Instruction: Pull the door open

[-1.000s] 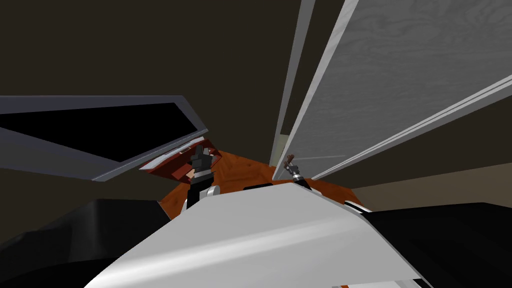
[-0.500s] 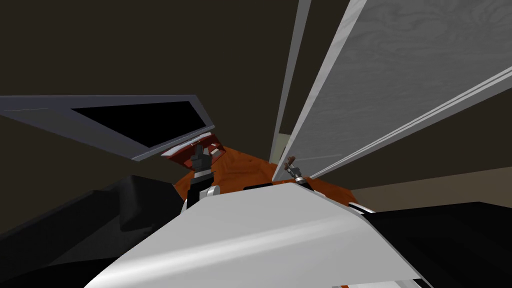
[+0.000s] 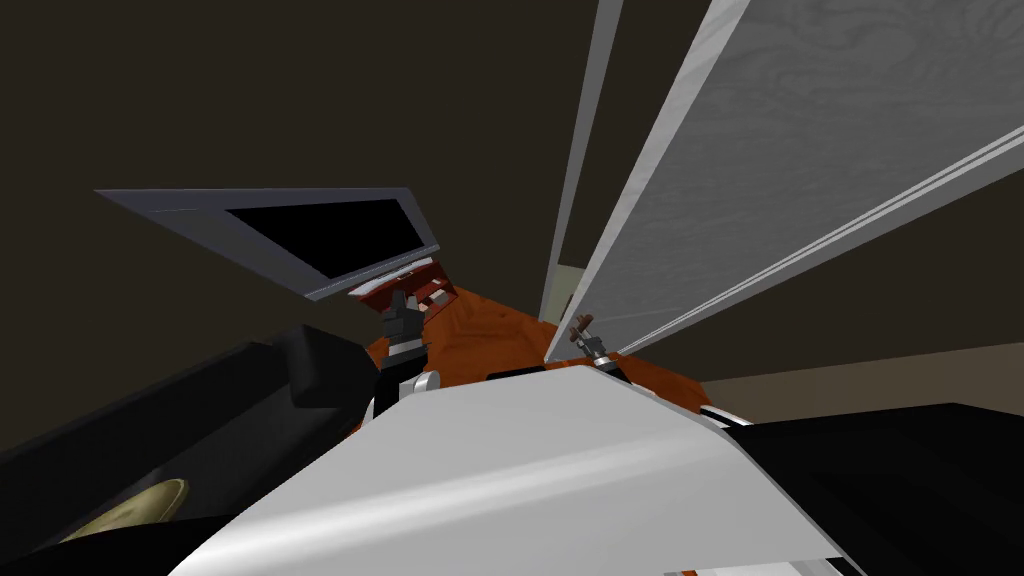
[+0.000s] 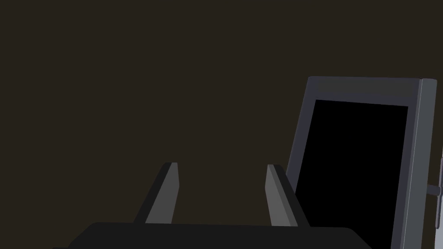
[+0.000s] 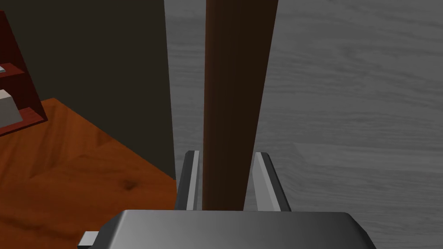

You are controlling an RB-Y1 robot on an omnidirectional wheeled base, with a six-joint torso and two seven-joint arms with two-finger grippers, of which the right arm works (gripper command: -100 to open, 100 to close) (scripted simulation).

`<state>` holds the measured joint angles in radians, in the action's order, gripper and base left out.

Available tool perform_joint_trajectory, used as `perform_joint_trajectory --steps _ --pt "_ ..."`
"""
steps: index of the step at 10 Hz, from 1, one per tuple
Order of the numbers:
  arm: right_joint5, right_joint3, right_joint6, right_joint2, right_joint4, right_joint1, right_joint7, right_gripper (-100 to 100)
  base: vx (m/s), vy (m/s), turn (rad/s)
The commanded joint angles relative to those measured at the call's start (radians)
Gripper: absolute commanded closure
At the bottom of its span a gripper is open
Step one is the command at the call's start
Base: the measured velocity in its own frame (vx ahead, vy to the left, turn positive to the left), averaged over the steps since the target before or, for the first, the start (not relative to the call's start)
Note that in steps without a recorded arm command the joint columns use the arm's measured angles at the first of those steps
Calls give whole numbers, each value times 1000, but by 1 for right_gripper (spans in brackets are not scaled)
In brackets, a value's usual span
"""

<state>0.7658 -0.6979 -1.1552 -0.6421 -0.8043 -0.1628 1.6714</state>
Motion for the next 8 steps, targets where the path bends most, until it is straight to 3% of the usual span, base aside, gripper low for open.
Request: perform_joint_trajectory --steps 1,4,5,8 --pt "-5 -23 -25 -12 3 -17 14 100 -262 -102 196" --pt "-9 -48 -64 -28 21 -24 37 100 -235 -79 154" --pt "-9 -44 -54 -24 18 -21 31 100 -89 -33 27" --pt "-15 -60 -74 -27 40 -17 48 100 -192 -56 150"
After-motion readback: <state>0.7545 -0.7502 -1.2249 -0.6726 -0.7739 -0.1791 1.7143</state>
